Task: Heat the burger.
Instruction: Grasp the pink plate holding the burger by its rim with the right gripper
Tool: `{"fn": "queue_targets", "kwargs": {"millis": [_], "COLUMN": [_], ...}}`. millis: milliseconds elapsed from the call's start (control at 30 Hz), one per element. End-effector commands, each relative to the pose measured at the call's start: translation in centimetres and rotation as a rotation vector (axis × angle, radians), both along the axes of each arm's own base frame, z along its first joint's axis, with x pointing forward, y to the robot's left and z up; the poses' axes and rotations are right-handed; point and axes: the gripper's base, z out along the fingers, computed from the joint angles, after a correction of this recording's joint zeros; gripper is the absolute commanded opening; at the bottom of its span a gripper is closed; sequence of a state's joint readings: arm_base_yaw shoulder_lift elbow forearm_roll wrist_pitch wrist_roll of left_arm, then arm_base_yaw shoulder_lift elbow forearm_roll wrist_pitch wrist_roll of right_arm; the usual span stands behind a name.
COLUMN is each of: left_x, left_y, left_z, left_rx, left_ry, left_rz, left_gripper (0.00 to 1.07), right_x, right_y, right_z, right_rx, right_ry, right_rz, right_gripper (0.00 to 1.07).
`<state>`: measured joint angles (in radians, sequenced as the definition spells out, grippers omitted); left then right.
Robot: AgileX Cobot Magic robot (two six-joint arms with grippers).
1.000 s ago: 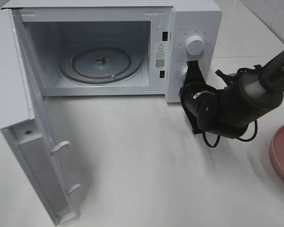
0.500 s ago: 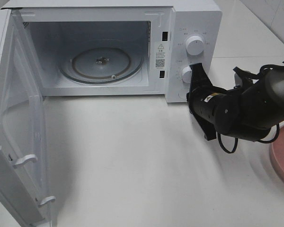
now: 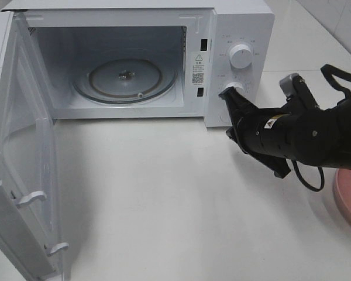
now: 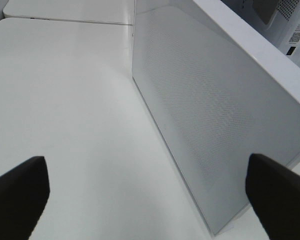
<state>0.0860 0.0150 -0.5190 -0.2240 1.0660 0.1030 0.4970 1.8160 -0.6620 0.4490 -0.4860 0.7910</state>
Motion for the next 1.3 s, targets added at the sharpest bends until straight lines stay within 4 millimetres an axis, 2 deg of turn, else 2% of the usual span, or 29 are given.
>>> {"fn": "queue_targets", "kwargs": {"millis": [33,100,167,367,433,533,567,700,767,967,1033,1067,1100,1133,1167,1200,1233,1267,1300], "left_x": [0.0,0.0,0.0,0.0,0.0,0.0,0.0,0.0,0.0,0.0,0.0,0.0,0.0,0.0,0.0,0.0,0.0,0.0,0.0], "left_y": [0.0,0.0,0.0,0.0,0.0,0.0,0.0,0.0,0.0,0.0,0.0,0.0,0.0,0.0,0.0,0.0,0.0,0.0,0.0], "left_z": [0.0,0.0,0.0,0.0,0.0,0.0,0.0,0.0,0.0,0.0,0.0,0.0,0.0,0.0,0.0,0.0,0.0,0.0,0.0], "left_rx": [-0.002,-0.002,-0.002,-0.002,-0.002,-0.002,-0.002,-0.002,-0.002,-0.002,-0.002,-0.002,-0.002,-0.002,-0.002,-0.002,-0.002,-0.002,-0.002], "left_ry": [0.002,0.002,0.002,0.002,0.002,0.002,0.002,0.002,0.002,0.002,0.002,0.002,0.002,0.002,0.002,0.002,0.002,0.002,0.002], "left_rz": [-0.005,-0.005,-0.005,-0.005,-0.005,-0.005,-0.005,-0.005,-0.005,-0.005,-0.005,-0.005,-0.005,-0.005,-0.005,-0.005,-0.005,-0.005,-0.005], "left_gripper": [1.0,1.0,1.0,1.0,1.0,1.0,1.0,1.0,1.0,1.0,1.0,1.0,1.0,1.0,1.0,1.0,1.0,1.0,1.0], "right_x": [-0.6,-0.9,-1.9,-2.9,-4.0,-4.2,-4.8,-5.5,-6.5,-7.2,-7.4,-7.4,-7.3,-7.1,-7.1,-6.9,-6.8,-6.8,-6.6], "right_y": [0.1,0.2,0.1,-0.1,-0.3,-0.3,-0.5,-0.9,-1.7,-2.5,-3.9,-3.9,-4.3,-5.3,-5.3,-6.0,-6.3,-6.3,-6.9], "right_z": [0.8,0.9,1.7,2.9,3.8,4.0,4.4,5.0,5.5,6.0,6.4,6.4,6.5,6.7,6.7,6.7,6.8,6.8,6.8], "right_rx": [-0.119,-0.156,-0.284,-0.38,-0.459,-0.477,-0.523,-0.58,-0.655,-0.718,-0.734,-0.734,-0.73,-0.737,-0.737,-0.764,-0.774,-0.774,-0.787], "right_ry": [0.013,0.024,0.057,0.07,0.089,0.093,0.1,0.118,0.179,0.239,0.299,0.299,0.307,0.322,0.322,0.335,0.339,0.339,0.347], "right_rz": [0.168,0.221,0.405,0.556,0.696,0.731,0.806,0.885,0.973,1.02,0.999,0.999,0.981,0.953,0.953,0.946,0.94,0.94,0.922], "right_gripper": [0.0,0.0,0.0,0.0,0.01,0.02,0.02,0.03,0.05,0.09,0.19,0.19,0.25,0.38,0.38,0.56,0.64,0.64,0.85]}}
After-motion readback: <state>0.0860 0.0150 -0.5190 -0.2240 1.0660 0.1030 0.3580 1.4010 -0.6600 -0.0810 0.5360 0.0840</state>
